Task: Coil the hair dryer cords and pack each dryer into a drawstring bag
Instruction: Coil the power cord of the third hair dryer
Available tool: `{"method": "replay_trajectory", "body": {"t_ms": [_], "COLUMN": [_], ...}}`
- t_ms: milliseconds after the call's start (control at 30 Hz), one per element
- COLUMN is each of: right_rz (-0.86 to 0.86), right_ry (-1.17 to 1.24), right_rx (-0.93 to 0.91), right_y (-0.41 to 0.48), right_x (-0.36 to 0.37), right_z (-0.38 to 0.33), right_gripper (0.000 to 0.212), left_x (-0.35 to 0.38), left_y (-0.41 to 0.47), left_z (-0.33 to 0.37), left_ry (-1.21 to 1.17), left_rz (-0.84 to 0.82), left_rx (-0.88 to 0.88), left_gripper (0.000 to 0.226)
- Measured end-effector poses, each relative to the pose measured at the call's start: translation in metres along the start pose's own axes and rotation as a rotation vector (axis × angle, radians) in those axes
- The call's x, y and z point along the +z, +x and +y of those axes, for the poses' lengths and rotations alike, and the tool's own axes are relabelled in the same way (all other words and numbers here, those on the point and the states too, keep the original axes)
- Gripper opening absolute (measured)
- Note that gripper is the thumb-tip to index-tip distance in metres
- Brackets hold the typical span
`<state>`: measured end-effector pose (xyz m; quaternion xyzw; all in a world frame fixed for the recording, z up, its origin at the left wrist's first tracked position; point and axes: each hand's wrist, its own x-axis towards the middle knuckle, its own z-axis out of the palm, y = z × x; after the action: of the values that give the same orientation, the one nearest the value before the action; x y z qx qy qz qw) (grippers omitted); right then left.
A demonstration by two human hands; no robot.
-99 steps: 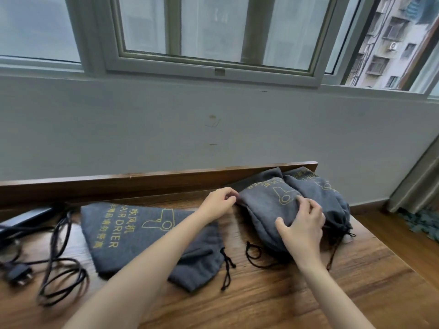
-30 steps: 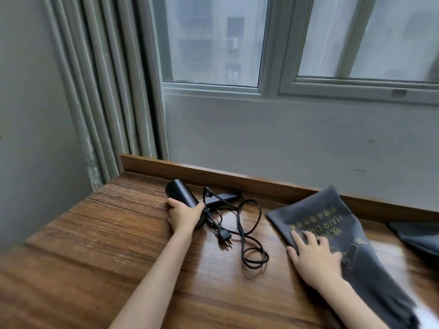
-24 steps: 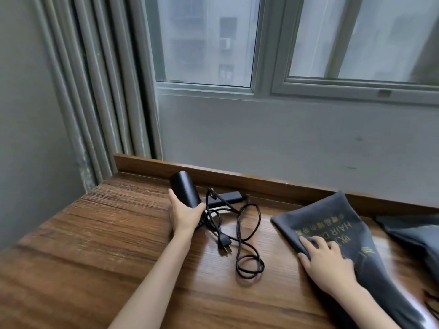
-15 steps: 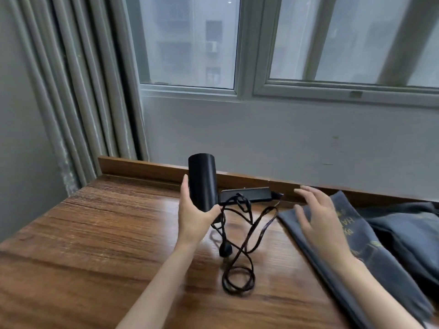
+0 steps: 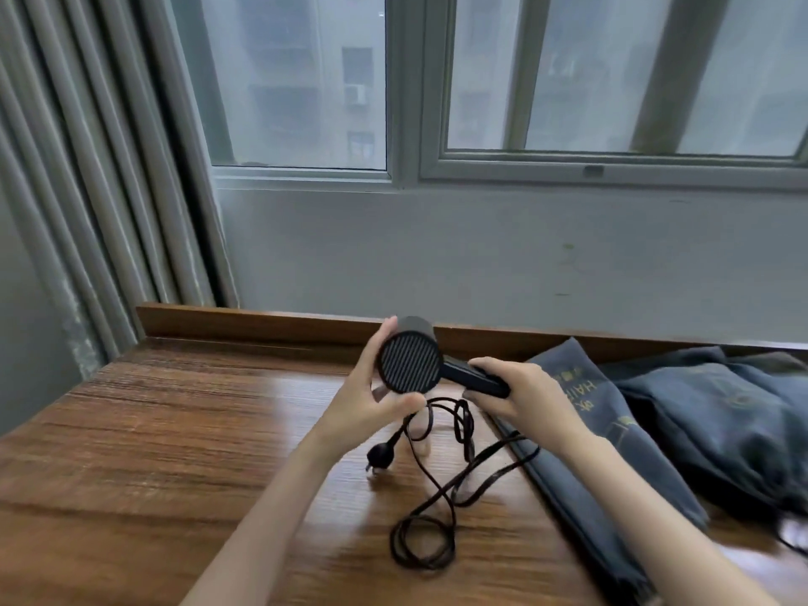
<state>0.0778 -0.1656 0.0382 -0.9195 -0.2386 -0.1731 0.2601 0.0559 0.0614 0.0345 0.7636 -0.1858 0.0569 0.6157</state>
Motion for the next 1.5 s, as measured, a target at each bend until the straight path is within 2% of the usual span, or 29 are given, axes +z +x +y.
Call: {"method": "replay_trajectory", "body": {"t_ms": [67, 100, 200, 267, 400, 467, 533, 600, 667, 733, 900, 967, 1100, 1167, 1333, 1500], "right_rz": [-0.105, -0.176, -0.425, -0.509, -0.425, -0.41, -0.371, -0.25, -0.087, -0.021, 0.12, 0.085, -0.225, -0.277, -0.332, -0.398], "right_ry": [0.25, 0.337, 0.591, 0.683, 0.39, 0.347, 0.397, 0.482, 0.424, 0.403, 0.637, 0.716, 1.067, 1.117, 1.082, 0.83], "right_rx": [0.019, 0.029, 0.078, 0.125, 0.128, 0.146, 0.18, 0.25, 0.285, 0.276, 0.415, 0.437, 0.482, 0.447, 0.38, 0.207], "right_y": [-0.001, -0.001, -0.007, -0.011, -0.013, -0.014, -0.015, -0.012, -0.007, -0.003, -0.006, -0.007, -0.028, -0.036, -0.031, -0.042], "right_x": [-0.009, -0.015, -0.026, -0.026, -0.015, -0.013, -0.009, 0.0, 0.006, 0.009, 0.029, 0.03, 0.025, 0.027, 0.025, 0.02], "right_z": [0.001, 0.002, 0.0, -0.001, 0.001, 0.003, -0.001, -0.01, -0.017, -0.024, -0.048, -0.047, -0.033, -0.027, -0.037, -0.029], "right_gripper": [0.015, 0.007, 0.011, 0.013, 0.013, 0.017, 0.022, 0.027, 0.031, 0.034, 0.031, 0.03, 0.012, 0.013, 0.02, 0.011], "left_x": [-0.001, -0.002, -0.001, 0.004, 0.016, 0.022, 0.031, 0.041, 0.046, 0.052, 0.066, 0.067, 0.054, 0.043, 0.03, -0.01], "left_y": [0.002, 0.004, 0.009, 0.011, 0.005, 0.0, -0.003, -0.002, 0.001, 0.004, 0.006, 0.006, 0.008, 0.012, 0.009, 0.006], "left_z": [-0.002, -0.001, 0.004, 0.003, -0.006, -0.008, -0.008, -0.005, 0.0, 0.004, 0.009, 0.009, 0.008, 0.008, 0.005, -0.002], "left_ry": [0.139, 0.191, 0.154, 0.123, -0.002, -0.058, -0.113, -0.245, -0.318, -0.341, -0.476, -0.471, -0.577, -0.624, -0.912, -1.051], "left_rz": [-0.045, -0.048, -0.054, -0.039, 0.056, 0.1, 0.167, 0.28, 0.36, 0.41, 0.549, 0.544, 0.636, 0.685, 0.72, 0.941], "left_rx": [0.038, 0.044, -0.026, -0.073, -0.18, -0.222, -0.252, -0.301, -0.328, -0.326, -0.35, -0.34, -0.389, -0.39, -0.446, -0.412], "left_gripper": [0.096, 0.094, 0.064, 0.059, 0.046, 0.045, 0.049, 0.042, 0.036, 0.036, 0.035, 0.043, 0.051, 0.052, 0.068, 0.069]}}
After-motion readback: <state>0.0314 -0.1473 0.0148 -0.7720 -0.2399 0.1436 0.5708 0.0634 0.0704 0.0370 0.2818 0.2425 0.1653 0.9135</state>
